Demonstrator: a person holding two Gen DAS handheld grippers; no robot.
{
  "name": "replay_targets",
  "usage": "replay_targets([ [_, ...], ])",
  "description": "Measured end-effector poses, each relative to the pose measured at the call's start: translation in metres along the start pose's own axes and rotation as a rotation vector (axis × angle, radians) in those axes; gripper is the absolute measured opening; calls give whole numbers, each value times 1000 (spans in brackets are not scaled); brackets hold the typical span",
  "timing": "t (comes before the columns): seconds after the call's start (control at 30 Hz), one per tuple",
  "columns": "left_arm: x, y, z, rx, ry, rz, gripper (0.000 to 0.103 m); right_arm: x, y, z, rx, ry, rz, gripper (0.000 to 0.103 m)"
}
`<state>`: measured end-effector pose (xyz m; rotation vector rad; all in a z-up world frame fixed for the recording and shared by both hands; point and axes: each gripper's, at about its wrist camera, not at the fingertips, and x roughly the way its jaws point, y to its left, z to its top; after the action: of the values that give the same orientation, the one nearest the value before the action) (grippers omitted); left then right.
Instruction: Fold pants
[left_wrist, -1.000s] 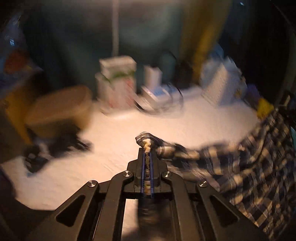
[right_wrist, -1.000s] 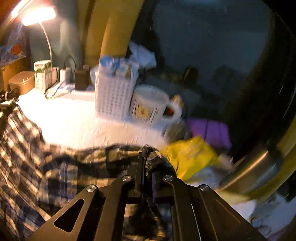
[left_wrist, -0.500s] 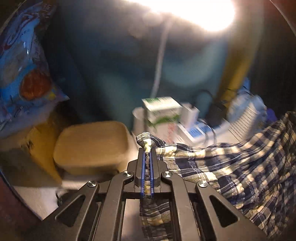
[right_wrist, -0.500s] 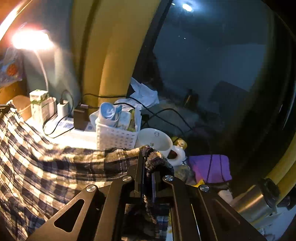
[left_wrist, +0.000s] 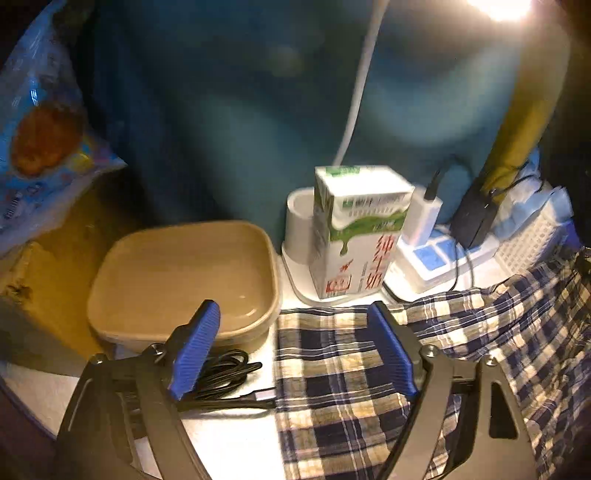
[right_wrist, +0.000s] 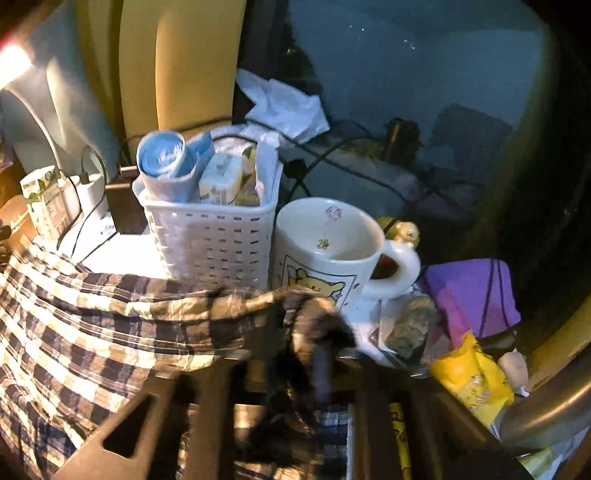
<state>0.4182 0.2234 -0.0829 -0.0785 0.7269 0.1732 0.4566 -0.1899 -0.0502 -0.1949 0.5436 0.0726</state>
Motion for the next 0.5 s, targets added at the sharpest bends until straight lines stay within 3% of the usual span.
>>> replay_targets([
  [0.03, -7, 0, 0, 8, -5, 1, 82, -7, -1, 0, -1, -10, 17, 62],
  [0.07, -14, -1, -1, 16, -9, -1, 82, -12, -1, 0, -5, -18, 28, 72],
  [0.3, -67, -13, -30, 64, -24, -56, 82, -65, -1, -14, -63, -89, 40, 72],
  [0.4, -84, -18, -46, 77, -12, -64, 82, -74, -9, -16, -62, -99, 9, 85],
  [0.5, -101, -20, -62, 60, -5, -71, 82, -90, -23, -18, -23, -100, 10, 85],
])
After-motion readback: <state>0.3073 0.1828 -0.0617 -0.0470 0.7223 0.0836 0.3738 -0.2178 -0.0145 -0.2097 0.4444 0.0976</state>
